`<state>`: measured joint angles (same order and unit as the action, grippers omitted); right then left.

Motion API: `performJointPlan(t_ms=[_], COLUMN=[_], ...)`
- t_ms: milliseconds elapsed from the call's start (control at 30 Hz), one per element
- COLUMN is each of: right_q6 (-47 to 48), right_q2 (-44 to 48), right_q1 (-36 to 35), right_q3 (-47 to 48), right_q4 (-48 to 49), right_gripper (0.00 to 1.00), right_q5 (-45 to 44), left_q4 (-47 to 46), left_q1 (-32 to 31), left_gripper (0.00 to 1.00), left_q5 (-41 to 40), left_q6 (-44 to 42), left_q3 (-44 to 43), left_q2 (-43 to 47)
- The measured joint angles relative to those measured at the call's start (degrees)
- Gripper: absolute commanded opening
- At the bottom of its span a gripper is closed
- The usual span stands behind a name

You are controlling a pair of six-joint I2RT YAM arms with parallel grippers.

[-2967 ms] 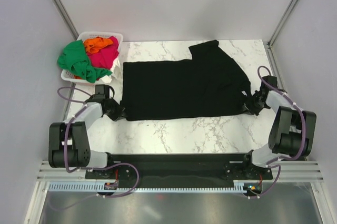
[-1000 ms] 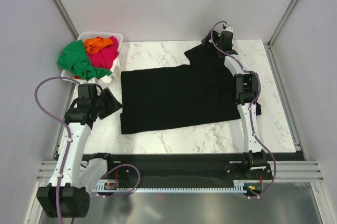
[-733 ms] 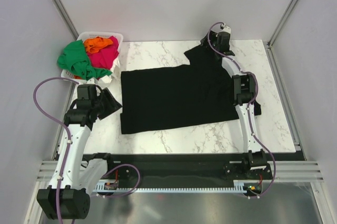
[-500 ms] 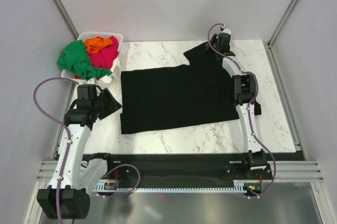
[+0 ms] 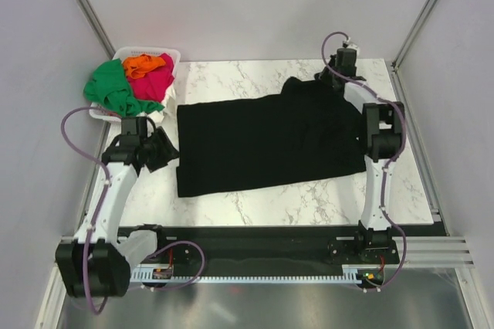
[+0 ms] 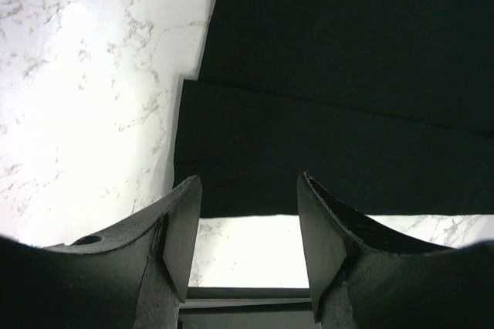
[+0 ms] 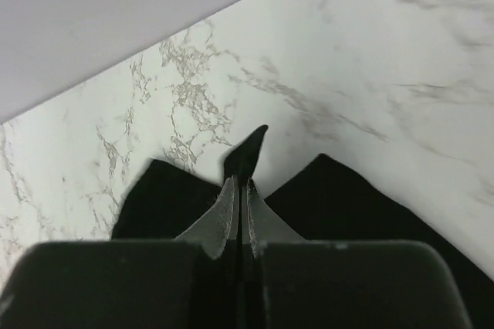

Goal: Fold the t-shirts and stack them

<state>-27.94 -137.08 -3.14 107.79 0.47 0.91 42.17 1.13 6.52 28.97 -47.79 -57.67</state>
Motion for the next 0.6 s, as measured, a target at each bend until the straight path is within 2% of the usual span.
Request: performJointPlan(t_ms=[133, 333, 467, 600], right_q6=[-0.5, 0.2, 0.8, 0.8], right_q2=[15.1, 33.4, 39.0, 40.8], right_q1=[2.6, 4.1, 4.4, 4.9], right_q3=[-11.1, -23.4, -29.7, -35.2], right_q4=[-0.8, -1.9, -3.6, -5.7], right_gripper=[0.0, 0.0, 0.0, 0.0], right_q5=[-4.1, -8.9, -9.4, -6.9], left_q4=[-0.7, -2.3, -2.8, -1.2], left_q1=[-1.7, -7.0, -8.8, -9.9], left_gripper=[0.58, 0.57, 0.57, 0.56], left_q5=[0.0, -2.1, -3.8, -6.5], left_q6=[0.0, 0.1, 0.0, -0.4], left_q3=[-5.7, -24.8, -38.9, -53.6], left_q2=[-11.8, -29.7, -41.9, -54.4])
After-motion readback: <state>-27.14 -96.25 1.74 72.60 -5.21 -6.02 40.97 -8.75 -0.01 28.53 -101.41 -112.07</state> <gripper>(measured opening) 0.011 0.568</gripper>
